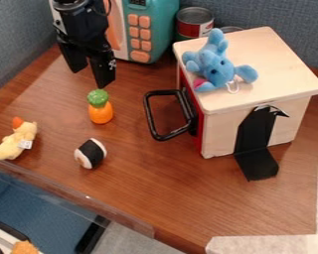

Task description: Prend object sur la table

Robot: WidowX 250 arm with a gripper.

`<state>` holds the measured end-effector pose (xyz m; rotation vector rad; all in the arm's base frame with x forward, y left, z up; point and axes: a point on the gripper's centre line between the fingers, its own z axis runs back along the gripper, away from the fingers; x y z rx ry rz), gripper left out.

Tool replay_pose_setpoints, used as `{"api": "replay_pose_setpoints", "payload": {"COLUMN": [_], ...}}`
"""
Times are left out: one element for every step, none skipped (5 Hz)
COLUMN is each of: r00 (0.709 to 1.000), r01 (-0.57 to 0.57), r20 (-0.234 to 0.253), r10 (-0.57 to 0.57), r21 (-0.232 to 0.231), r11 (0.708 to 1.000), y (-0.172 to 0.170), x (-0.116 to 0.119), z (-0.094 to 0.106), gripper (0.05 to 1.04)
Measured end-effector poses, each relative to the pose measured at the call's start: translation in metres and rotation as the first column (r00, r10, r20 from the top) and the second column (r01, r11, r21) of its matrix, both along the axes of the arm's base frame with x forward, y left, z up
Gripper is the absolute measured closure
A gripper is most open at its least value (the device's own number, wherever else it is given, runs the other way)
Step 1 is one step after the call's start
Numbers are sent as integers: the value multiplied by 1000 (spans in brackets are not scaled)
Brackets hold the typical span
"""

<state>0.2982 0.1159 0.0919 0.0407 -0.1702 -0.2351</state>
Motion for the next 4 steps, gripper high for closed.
{"api": "replay_pose_setpoints", "payload": {"r00": [1000, 996, 993, 992], "r01": [4, 66, 109, 118], "r20": [-29, -52, -42, -36], "r10": [-5, -67, -110, -119], "r21": [-14, -28, -34, -19], "r11": [1000, 997, 993, 993], "y": [-2, -13, -19, -22], "x": [-3, -27, -49, -74], "z": [-10, -18, -17, -24], "gripper": [83, 83, 83, 83]}}
